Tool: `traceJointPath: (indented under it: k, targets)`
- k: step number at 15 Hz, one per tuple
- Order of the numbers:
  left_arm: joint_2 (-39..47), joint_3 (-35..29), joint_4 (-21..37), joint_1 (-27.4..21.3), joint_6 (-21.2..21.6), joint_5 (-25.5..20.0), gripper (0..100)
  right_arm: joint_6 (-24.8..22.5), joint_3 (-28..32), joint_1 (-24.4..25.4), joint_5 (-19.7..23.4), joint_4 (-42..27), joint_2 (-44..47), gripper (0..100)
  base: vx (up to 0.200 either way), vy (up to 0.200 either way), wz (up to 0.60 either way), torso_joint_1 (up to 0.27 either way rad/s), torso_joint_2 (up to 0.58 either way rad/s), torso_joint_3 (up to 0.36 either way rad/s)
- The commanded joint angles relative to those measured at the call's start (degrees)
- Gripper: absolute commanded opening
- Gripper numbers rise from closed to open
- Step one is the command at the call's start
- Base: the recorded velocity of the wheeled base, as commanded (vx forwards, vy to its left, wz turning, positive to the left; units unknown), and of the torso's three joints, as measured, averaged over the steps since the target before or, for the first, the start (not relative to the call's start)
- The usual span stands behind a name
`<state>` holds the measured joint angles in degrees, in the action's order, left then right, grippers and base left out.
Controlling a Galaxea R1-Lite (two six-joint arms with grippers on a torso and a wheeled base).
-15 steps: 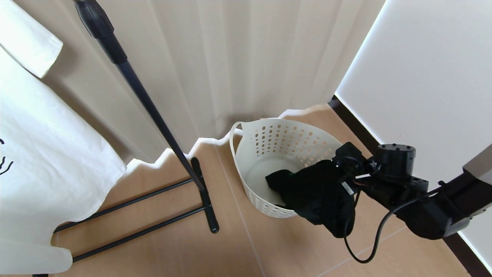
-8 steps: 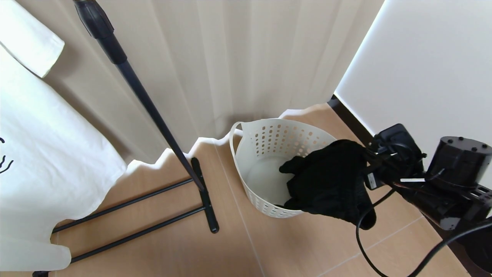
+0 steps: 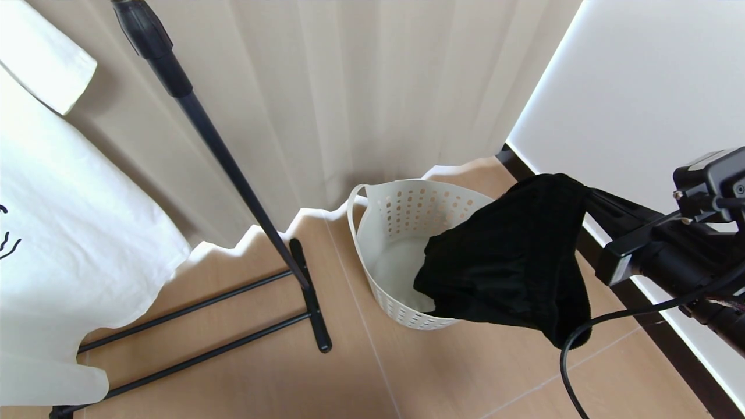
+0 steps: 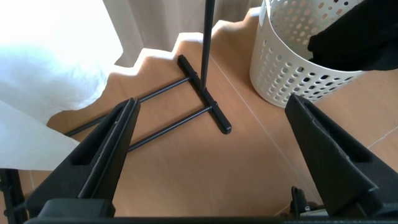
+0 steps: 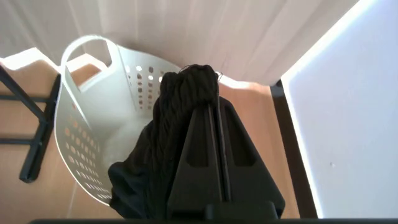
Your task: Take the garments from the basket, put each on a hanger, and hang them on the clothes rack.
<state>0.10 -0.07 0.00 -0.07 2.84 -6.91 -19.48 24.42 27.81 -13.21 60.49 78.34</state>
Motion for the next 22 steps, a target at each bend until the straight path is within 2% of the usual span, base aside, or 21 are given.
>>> traceJointPath:
  k: [1, 7, 15, 22]
  targets:
    - [0.0, 0.0, 0.0, 0.0, 0.1, 0.0, 100, 0.0, 0.2, 0.3, -0.1, 0.3, -1.8, 0, 0.000, 0.000, 0.00, 0.000, 0.00, 0.000]
    - [0.0, 0.0, 0.0, 0.0, 0.1, -0.1, 100, 0.0, 0.5, 0.3, -0.1, 0.6, -1.6, 0, 0.000, 0.000, 0.00, 0.000, 0.00, 0.015]
    - [0.0, 0.0, 0.0, 0.0, 0.1, -0.1, 100, 0.0, 1.0, 0.2, 0.3, 0.9, -1.7, 0, 0.000, 0.000, 0.00, 0.003, 0.00, 0.173]
    - [0.0, 0.0, 0.0, 0.0, 0.1, -0.1, 100, 0.0, 0.9, 0.1, 0.3, 0.9, -1.6, 0, 0.000, 0.000, 0.00, 0.009, -0.36, -0.146]
